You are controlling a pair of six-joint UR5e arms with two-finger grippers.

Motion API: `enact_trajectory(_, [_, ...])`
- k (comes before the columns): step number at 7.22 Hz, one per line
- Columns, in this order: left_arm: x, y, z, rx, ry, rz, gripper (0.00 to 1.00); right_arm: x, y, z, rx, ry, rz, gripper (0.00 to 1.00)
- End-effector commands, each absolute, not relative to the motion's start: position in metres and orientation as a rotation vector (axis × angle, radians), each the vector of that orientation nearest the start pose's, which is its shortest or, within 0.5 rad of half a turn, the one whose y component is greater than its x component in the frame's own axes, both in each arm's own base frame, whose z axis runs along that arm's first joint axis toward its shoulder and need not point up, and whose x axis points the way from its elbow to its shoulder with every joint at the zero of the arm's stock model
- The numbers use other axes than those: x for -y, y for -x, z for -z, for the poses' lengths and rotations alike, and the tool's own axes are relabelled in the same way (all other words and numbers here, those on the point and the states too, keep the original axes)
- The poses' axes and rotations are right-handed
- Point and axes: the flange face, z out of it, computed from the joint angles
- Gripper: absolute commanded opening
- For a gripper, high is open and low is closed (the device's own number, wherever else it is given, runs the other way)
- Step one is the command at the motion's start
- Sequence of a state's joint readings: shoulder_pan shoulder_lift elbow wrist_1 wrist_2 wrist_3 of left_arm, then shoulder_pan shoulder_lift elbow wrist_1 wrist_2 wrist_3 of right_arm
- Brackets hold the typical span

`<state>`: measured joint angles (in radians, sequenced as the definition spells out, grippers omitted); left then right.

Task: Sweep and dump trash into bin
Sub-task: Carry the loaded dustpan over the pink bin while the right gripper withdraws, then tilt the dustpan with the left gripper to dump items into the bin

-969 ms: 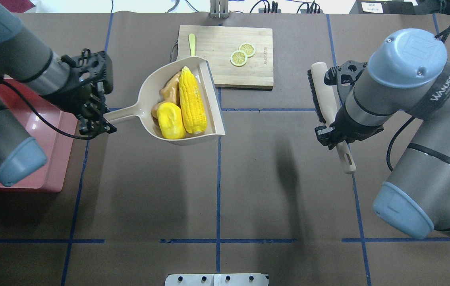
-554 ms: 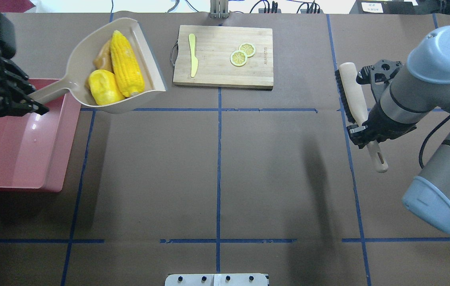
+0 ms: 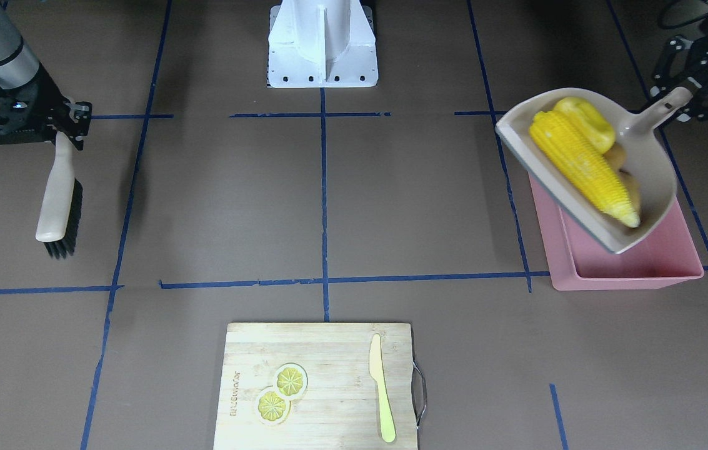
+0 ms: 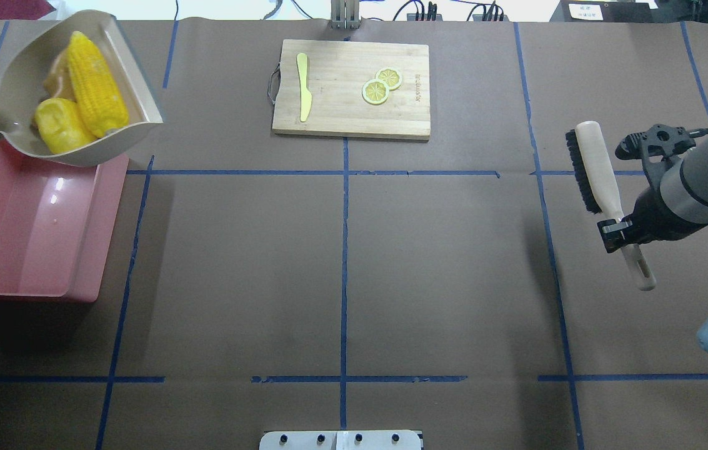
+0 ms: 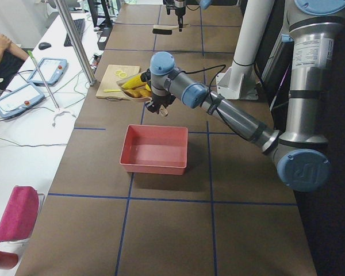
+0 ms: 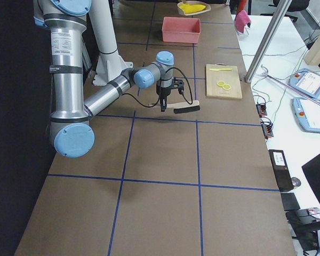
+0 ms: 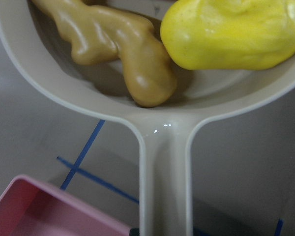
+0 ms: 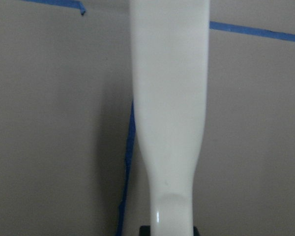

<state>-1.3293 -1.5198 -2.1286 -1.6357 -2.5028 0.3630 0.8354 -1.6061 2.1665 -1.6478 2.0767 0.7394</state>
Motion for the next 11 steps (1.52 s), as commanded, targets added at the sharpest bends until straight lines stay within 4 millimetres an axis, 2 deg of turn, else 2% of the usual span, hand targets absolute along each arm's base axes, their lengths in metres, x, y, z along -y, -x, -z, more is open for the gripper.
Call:
enact_trajectory(1, [0.414, -0.003, -0.438, -0.866, -0.573, -0.737, 0.02, 0.373, 0.208, -0.459, 0.641, 0.025, 0.157, 0.00])
enact_trajectory(2, [0.411, -0.002, -0.450, -0.861, -0.569, -0.761, 0.02, 0.371, 0.206, -0.478, 0.623, 0.047, 0.155, 0.00])
enact_trajectory(3, [0.409, 0.007, -0.460, -0.851, -0.562, -0.748, 0.02, 0.367, 0.203, -0.497, 0.640, 0.031, 0.157, 0.00])
enact_trajectory(4, [0.398, 0.021, -0.478, -0.833, -0.547, -0.730, 0.02, 0.362, 0.199, -0.512, 0.663, 0.021, 0.160, 0.00])
enact_trajectory(6, [0.374, 0.048, -0.507, -0.753, -0.544, -0.749, 0.02, 0.365, 0.190, -0.517, 0.694, 0.051, 0.137, 0.00])
enact_trajectory(7, [0.370, 0.054, -0.517, -0.662, -0.524, -0.773, 0.02, 0.366, 0.187, -0.523, 0.689, 0.059, 0.127, 0.00])
enact_trajectory(9, [0.379, 0.068, -0.521, -0.424, -0.472, -0.785, 0.02, 0.367, 0.187, -0.532, 0.682, 0.075, 0.122, 0.00])
enact_trajectory(11, [0.388, 0.050, -0.514, -0.336, -0.454, -0.846, 0.02, 0.365, 0.180, -0.532, 0.713, 0.099, 0.112, 0.00])
